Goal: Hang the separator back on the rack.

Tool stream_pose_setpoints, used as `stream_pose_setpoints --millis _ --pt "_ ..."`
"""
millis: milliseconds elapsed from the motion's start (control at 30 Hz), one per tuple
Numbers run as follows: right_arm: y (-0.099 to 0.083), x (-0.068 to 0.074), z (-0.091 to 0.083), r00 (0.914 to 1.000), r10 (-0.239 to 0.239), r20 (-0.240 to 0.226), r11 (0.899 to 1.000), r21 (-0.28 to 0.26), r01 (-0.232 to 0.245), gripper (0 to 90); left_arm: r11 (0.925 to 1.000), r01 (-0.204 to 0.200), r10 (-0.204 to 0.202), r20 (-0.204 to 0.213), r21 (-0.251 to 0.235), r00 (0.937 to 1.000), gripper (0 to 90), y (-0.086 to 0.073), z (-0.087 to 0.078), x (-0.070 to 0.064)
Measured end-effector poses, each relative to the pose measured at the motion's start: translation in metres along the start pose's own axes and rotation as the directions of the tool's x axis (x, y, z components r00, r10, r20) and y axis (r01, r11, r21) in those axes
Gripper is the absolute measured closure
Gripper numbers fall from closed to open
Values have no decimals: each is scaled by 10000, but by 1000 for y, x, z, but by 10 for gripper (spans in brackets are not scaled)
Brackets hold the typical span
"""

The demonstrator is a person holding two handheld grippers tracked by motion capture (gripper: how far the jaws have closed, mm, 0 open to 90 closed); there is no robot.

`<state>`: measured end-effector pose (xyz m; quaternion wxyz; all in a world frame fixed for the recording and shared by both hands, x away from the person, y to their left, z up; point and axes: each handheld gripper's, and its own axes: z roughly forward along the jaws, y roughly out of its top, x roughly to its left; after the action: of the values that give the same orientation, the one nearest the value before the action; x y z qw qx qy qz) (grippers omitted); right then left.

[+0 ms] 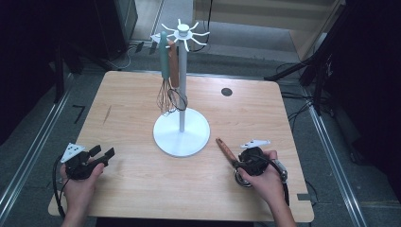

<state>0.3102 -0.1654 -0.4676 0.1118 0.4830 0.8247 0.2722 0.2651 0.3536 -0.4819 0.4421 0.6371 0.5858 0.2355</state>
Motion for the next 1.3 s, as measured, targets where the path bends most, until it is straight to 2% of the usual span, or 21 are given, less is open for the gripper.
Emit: stream_pose_setpoints --millis 100,200,300,333,367,400,467,500,533,700,733,767,800,833,967,1033,1300 --pt "7 1 3 10000 -60 -6 9973 730 60 624 10000 -8 8 -4 3 10000 385 0 0 0" --pt "13 4 4 9993 -300 242 9930 1147 270 627 10000 10 -10 -11 -5 10000 385 0 0 0" --pt "21 5 7 9978 -507 416 9845 1702 429 632 10000 26 -26 1 -1 10000 385 0 0 0" --pt "21 5 7 9978 -507 416 9845 1702 429 632 10000 26 -26 1 -1 10000 385 0 0 0" --pt "25 6 9 9968 -610 513 9750 2167 485 633 10000 21 -21 2 -8 10000 385 0 0 0" --pt "27 6 10 9965 -639 535 9707 2351 496 639 10000 24 -24 0 -7 10000 386 0 0 0" --pt "29 6 11 9968 -603 522 9680 2467 457 645 10000 34 -34 3 -8 10000 386 0 0 0" --pt "33 7 13 9962 -650 576 9623 2678 473 647 10000 30 -30 4 -9 10000 386 0 0 0" --pt "33 7 13 9962 -650 576 9623 2678 473 647 10000 30 -30 4 -9 10000 386 0 0 0" --pt "39 7 18 9978 -414 518 9441 3288 221 655 10000 31 -31 2 2 10000 386 0 0 0" --pt "39 7 18 9978 -414 518 9441 3288 221 655 10000 26 -26 3 12 10000 386 0 0 0" --pt "40 7 20 9976 -444 531 9383 3452 234 656 10000 24 -24 2 11 10000 386 0 0 0" --pt "40 7 20 9976 -444 531 9383 3452 234 656 10000 24 -24 2 11 10000 386 0 0 0" --pt "40 8 21 9977 -457 503 9330 3589 246 657 10000 34 -34 8 11 10000 386 0 1 0" --pt "41 9 22 9978 -468 477 9293 3685 259 663 10000 29 -29 7 16 10000 386 0 1 0" --pt "41 10 22 9972 -536 524 9236 3821 296 670 10000 26 -26 7 22 10000 387 0 1 0" --pt "42 10 24 9970 -532 560 9216 3871 274 672 10000 27 -27 -5 43 10000 388 0 1 0"
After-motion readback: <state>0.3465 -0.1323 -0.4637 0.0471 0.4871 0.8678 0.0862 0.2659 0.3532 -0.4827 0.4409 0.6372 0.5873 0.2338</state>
